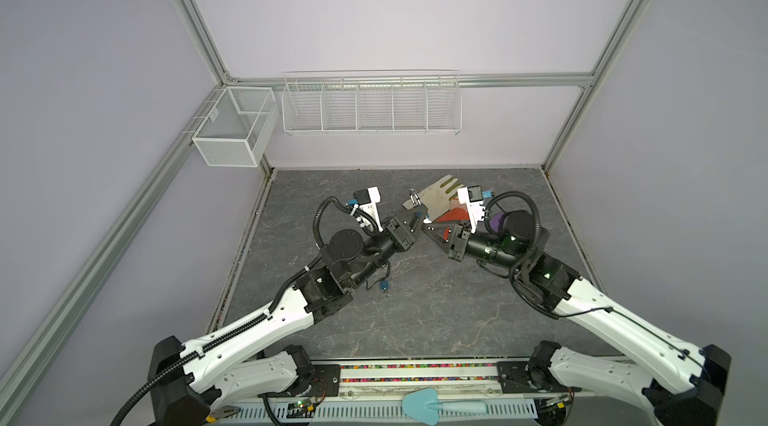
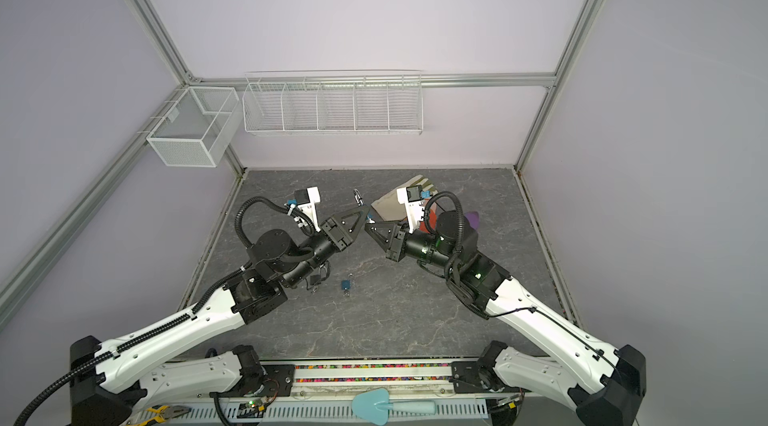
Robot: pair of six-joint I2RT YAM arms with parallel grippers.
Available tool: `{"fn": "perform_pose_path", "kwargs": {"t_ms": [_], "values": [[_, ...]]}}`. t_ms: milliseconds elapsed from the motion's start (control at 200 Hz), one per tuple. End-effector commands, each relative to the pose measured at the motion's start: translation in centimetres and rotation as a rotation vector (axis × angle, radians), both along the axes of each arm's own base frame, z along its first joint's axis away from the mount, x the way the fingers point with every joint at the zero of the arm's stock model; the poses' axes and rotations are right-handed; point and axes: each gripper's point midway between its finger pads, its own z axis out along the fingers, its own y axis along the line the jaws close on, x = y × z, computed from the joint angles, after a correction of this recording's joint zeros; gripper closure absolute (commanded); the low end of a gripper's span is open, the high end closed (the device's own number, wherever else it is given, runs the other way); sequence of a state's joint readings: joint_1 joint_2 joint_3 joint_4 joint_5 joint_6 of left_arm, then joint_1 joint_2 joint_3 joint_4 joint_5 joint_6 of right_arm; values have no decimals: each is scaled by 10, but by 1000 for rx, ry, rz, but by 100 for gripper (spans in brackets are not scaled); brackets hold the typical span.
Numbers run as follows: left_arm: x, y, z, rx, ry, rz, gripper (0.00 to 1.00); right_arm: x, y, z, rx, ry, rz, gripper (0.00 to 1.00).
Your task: Unlock with the key
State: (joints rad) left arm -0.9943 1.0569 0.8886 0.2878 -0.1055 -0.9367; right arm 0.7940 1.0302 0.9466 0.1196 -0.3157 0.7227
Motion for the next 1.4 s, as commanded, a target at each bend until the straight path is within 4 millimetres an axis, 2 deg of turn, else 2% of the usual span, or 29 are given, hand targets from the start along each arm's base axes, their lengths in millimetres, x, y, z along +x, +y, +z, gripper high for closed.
{"fn": "perform_pose_path", "kwargs": {"t_ms": [0,35,40,45,55,80,195,300,430,510,720,870,919,969,1089,1259,1394], "values": [[-11,-9,-25,156,-34,-62,100,-9,-4,20,-62,-96,5,87],[-8,-4,-27,198,-58,-27,100,-7,-11,15,-115,-105,-28,74],[-7,-3,-27,204,-60,-22,100,-6,-12,17,-116,-116,-37,67],[-7,-3,-27,210,-61,-17,100,-6,-13,13,-134,-109,-42,67],[-5,-1,-28,226,-67,-6,100,-5,-16,15,-140,-119,-57,58],[-3,3,-29,264,-85,20,100,-1,-24,10,-186,-117,-101,49],[8,18,-38,443,-199,124,100,9,-56,-2,-347,-106,-246,42],[16,21,-58,582,-304,185,100,16,-66,-12,-494,-64,-280,33],[14,19,-69,701,-440,285,100,30,-63,-26,-659,20,-289,26],[11,12,-73,747,-514,316,100,36,-54,-33,-691,62,-273,23],[13,-2,-85,752,-558,359,100,45,-35,-48,-737,134,-248,19],[8,-11,-89,785,-602,391,100,62,-39,-69,-833,194,-327,17],[6,-15,-92,791,-613,386,100,70,-40,-69,-845,195,-366,17],[5,-15,-93,789,-615,394,100,72,-47,-77,-901,219,-396,17],[2,-13,-96,786,-626,394,100,81,-61,-81,-980,231,-479,16],[-2,-8,-105,799,-659,391,100,78,-71,-86,-1080,253,-473,15],[-10,-12,-113,806,-727,343,100,69,-72,-94,-1125,298,-402,13]]}}
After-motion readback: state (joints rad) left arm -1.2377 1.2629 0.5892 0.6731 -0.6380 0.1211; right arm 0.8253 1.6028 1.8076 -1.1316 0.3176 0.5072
